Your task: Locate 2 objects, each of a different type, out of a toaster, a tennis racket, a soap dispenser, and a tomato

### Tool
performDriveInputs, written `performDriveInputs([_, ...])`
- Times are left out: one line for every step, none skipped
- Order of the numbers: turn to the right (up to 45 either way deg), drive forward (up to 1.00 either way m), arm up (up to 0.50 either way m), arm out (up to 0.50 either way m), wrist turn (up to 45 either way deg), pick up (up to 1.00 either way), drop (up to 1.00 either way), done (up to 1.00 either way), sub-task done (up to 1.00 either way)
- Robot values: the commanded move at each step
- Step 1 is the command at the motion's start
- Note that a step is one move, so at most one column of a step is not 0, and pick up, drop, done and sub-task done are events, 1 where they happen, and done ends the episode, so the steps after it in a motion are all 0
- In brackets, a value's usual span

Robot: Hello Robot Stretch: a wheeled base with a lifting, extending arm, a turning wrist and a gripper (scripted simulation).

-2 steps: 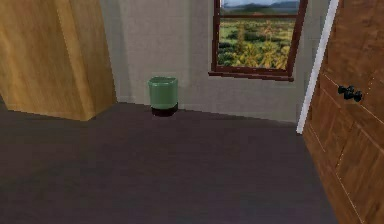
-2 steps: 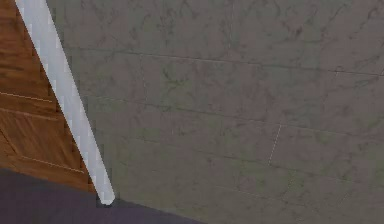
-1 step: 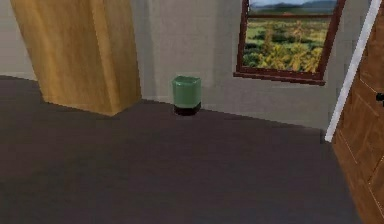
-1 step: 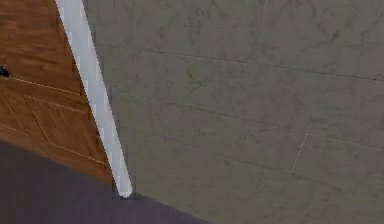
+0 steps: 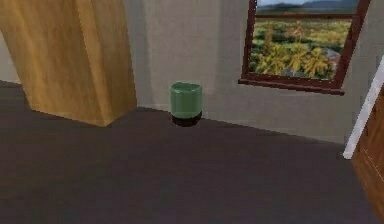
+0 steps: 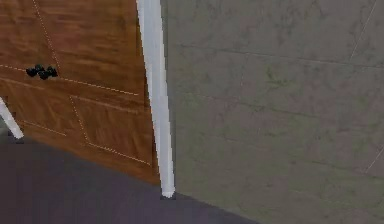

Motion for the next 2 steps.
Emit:
performDriveInputs([-45.0,0.0,0.0,0.0,0.0,0.0,0.0,0.0,0.0])
performDriveInputs([-18.0,0.0,0.0,0.0,0.0,0.0,0.0,0.0,0.0])
